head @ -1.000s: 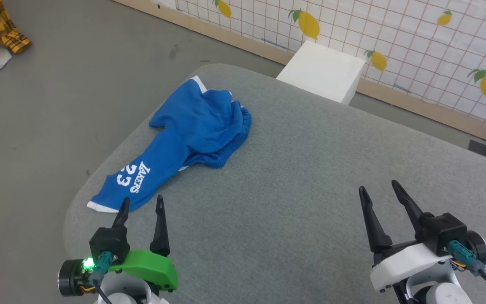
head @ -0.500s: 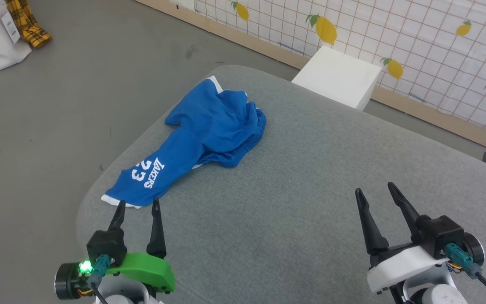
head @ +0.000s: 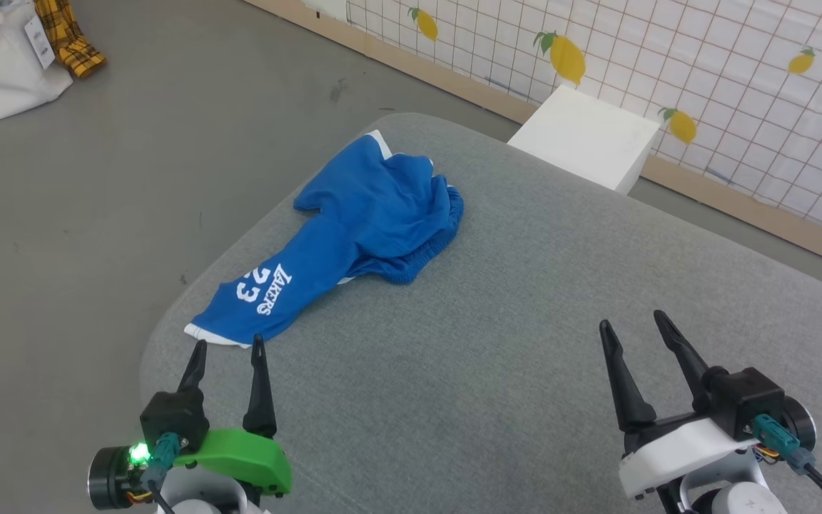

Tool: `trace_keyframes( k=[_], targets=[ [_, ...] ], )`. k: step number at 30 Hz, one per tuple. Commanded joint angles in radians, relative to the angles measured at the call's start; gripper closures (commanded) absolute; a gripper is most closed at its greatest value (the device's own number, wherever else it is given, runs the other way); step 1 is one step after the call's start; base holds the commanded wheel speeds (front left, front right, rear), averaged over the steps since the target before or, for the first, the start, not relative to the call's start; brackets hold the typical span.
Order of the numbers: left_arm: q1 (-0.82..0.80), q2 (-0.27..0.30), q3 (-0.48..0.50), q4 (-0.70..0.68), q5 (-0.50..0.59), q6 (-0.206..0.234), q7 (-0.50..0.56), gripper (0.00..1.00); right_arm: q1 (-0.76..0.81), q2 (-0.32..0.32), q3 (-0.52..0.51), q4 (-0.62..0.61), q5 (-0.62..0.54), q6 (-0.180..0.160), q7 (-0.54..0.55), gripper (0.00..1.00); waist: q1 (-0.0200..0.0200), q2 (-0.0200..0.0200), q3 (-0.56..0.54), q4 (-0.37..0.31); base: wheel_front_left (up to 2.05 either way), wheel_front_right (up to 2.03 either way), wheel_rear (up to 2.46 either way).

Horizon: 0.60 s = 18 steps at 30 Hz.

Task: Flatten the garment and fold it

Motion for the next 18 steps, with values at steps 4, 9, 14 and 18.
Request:
trace_keyframes(
  k=[4, 9, 14, 18],
  targets=[
    [-0.012, 0.008, 0.001, 0.002, -0.009, 0.007, -0.004, 0.0, -0.017, 0.001, -0.003, -0.002, 0.008, -0.002, -0.007, 0.0, 0.0, 0.0, 0.014, -0.01, 0.0, 0.0, 0.0],
    [-0.047, -0.007, 0.014, 0.015, -0.043, -0.005, -0.005, 0.0, -0.028, 0.001, -0.005, -0.014, 0.0, -0.002, 0.002, 0.0, 0.0, 0.0, 0.045, -0.033, 0.0, 0.0, 0.0],
    [-0.157, -0.012, 0.039, 0.072, -0.097, -0.026, 0.046, 0.0, -0.059, 0.001, -0.001, -0.045, -0.021, -0.002, 0.024, 0.0, 0.0, 0.0, 0.127, -0.082, 0.0, 0.0, 0.0],
    [-0.293, -0.007, 0.074, 0.138, -0.162, -0.059, 0.106, 0.0, -0.088, 0.001, 0.007, -0.076, -0.046, -0.002, 0.048, 0.0, 0.0, 0.0, 0.222, -0.141, 0.0, 0.0, 0.0]
  ],
)
